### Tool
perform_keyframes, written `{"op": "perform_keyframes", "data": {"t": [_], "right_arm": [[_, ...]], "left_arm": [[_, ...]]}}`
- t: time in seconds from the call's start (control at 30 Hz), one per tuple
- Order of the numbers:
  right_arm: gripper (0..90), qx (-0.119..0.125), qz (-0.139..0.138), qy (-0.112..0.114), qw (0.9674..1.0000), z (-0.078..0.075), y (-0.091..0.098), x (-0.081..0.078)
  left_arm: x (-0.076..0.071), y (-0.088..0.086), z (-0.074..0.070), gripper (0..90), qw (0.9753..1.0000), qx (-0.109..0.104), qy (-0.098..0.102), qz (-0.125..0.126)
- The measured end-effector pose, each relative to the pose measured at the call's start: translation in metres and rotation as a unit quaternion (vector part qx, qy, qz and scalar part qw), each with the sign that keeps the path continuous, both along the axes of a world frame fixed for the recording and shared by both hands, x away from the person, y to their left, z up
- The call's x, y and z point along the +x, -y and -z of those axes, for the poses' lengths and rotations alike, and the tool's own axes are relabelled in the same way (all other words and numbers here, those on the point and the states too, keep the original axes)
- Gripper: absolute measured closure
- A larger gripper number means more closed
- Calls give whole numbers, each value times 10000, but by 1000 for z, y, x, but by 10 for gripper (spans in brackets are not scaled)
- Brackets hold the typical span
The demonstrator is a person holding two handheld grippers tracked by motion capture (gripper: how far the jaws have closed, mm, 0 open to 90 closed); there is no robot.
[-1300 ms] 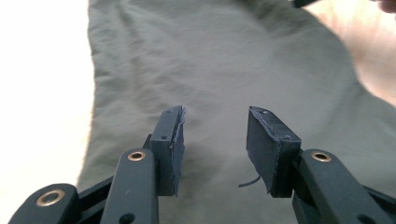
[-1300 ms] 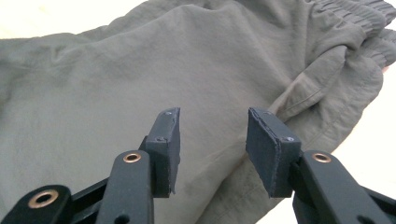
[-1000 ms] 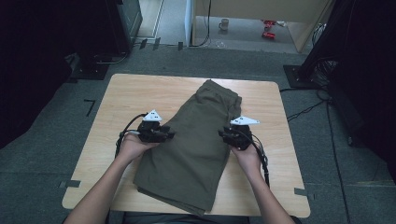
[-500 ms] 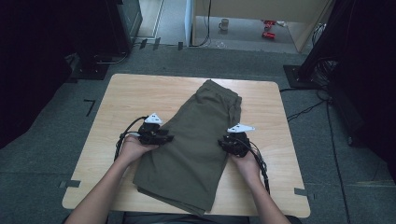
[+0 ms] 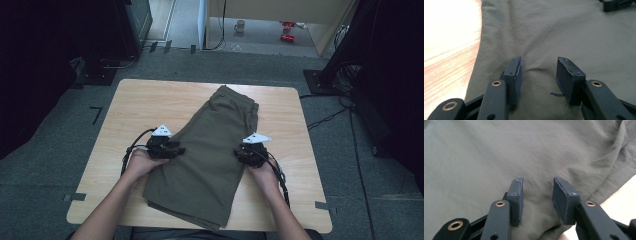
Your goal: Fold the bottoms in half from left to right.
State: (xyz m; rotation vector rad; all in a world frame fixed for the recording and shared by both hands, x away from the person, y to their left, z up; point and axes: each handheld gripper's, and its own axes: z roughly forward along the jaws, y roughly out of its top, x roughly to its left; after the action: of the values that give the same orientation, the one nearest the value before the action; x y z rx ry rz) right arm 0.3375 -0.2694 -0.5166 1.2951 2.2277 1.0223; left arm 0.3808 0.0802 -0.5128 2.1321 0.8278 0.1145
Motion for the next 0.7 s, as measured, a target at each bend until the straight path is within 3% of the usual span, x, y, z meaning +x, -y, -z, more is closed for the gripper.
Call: {"op": "perform_keyframes", "data": {"t": [0.13,0.23,0.37,0.7], "right_arm": [[596,22,-39,57,10000,1,0,3],[583,59,-46,88,9999,2,-1,5],[568,67,-27,113,9999,3,-3,7],[567,160,-10,186,9997,5,-4,13]], "left_arm": [[-2,0,-1,564,9999,-21,-134,-68],[-9,0,-1,585,9997,-16,-115,-194],[-20,2,-3,595,9997,106,-113,-166],[-40,7,-3,595,9995,66,-219,-211]]}}
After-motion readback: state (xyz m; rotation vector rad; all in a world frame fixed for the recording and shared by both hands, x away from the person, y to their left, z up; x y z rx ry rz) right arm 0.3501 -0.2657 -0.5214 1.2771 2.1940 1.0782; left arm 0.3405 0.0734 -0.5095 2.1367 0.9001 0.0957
